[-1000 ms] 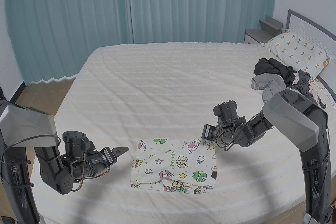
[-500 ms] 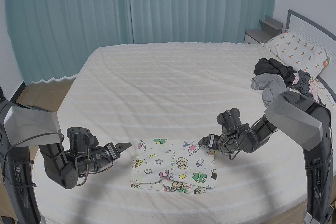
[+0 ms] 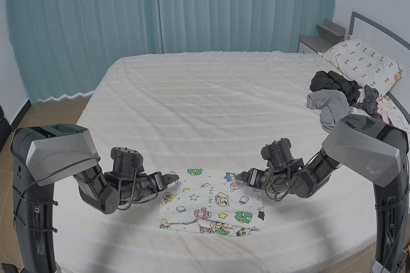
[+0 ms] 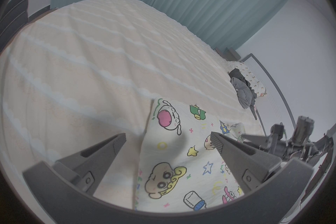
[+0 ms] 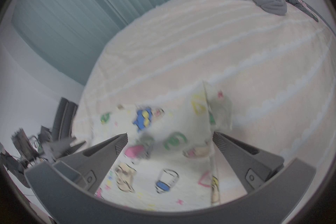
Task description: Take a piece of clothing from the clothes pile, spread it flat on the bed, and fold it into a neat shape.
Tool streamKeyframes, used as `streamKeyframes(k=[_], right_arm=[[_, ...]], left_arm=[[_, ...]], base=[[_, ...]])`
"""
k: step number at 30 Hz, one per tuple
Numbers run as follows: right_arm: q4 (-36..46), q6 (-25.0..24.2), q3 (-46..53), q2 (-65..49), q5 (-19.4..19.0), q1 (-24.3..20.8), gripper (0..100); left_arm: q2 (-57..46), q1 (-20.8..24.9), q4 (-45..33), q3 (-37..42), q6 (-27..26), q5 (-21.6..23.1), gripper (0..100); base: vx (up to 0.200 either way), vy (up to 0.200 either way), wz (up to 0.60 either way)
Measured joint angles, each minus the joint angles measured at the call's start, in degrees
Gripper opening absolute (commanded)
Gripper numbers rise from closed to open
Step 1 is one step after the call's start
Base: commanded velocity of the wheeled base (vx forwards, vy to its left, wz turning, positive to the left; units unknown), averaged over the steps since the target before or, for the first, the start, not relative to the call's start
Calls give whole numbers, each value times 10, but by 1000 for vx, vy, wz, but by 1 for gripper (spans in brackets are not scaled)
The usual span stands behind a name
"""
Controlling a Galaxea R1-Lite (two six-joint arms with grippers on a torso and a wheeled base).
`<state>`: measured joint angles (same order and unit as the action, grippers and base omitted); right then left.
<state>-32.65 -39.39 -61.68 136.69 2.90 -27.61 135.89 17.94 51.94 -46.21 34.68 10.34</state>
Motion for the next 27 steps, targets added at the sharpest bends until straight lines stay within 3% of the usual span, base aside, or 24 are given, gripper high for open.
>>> streamKeyframes(k=[12, 16, 27], right_arm=[[3, 14, 68, -25, -6, 2, 100], [5, 31, 87, -20, -11, -12, 100], [54, 51, 57, 5, -7, -28, 100]], left_arm=[[21, 11, 11, -10, -7, 23, 100], [22, 15, 13, -4, -47, 35, 100], [32, 31, 15, -2, -71, 46, 100]], base=[[0, 0, 0], [0, 0, 0], [0, 0, 0]])
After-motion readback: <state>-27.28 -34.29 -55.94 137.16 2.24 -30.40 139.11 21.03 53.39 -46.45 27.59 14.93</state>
